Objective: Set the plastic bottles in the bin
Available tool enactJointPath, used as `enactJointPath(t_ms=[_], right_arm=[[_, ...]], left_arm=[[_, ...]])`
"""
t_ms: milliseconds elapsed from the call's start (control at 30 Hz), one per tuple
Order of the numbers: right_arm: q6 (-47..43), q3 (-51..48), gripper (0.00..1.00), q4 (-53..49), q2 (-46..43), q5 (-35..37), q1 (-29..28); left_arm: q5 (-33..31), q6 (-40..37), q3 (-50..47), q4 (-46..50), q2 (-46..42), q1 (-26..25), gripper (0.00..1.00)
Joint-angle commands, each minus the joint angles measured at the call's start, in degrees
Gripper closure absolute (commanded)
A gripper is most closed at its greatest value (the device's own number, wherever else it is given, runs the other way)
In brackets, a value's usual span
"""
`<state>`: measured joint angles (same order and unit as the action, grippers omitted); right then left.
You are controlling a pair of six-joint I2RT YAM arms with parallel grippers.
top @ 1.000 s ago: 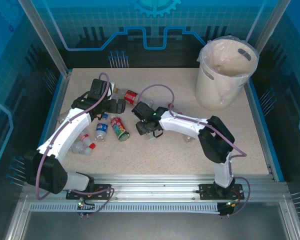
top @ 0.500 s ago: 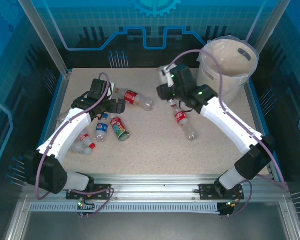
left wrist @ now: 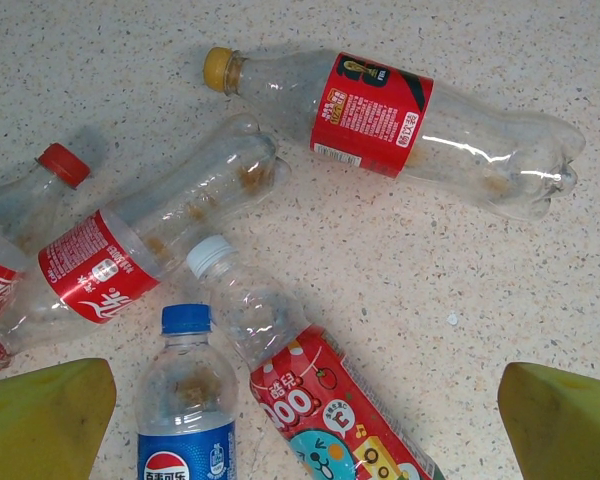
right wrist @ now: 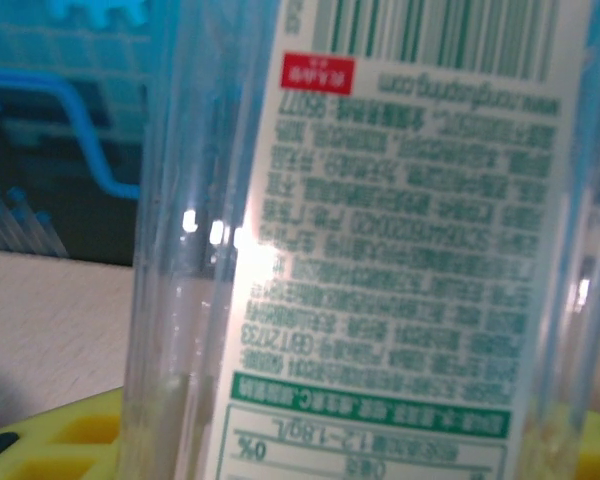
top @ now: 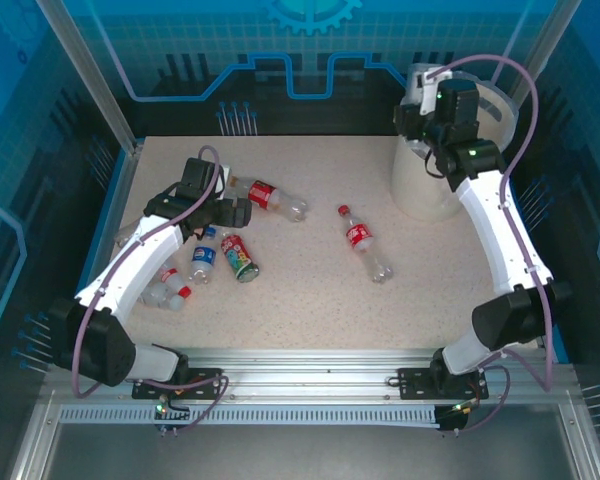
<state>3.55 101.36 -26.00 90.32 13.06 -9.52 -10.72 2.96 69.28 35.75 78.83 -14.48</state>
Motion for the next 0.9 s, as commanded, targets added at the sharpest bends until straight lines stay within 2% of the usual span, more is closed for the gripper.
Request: enactJointPath(t_ms=[0,233,500,633,867], right_arm=[[0.1,2.4,1.00,5.7,3.1,0.0,3.8],[0.2,5.3,1.00,5.1,7.4,-1.1,9.0],[-1.1,3.4,1.00,2.9,12.2,-4.3,13.2],[-1.6,7.1,1.00,-3.8,16.0,-6.7,15.1],[-4.1,11.4,1.00,-11.6,21.3,-7.7,15.2]], left_arm=[[0.7,-0.4,1.1,0.5,0.3,0.0,0.01],[0.6,-0.5,1.1,0.6,1.2,-0.3,0.01],[0.5,-0.7,1.1,0.7,1.5,-0.3,0.01],[0.3,-0.8,1.0,0.6,1.4,-0.3,0.01],[0.1,-1.1,1.0,0.6,1.8,-0.3,0.01]])
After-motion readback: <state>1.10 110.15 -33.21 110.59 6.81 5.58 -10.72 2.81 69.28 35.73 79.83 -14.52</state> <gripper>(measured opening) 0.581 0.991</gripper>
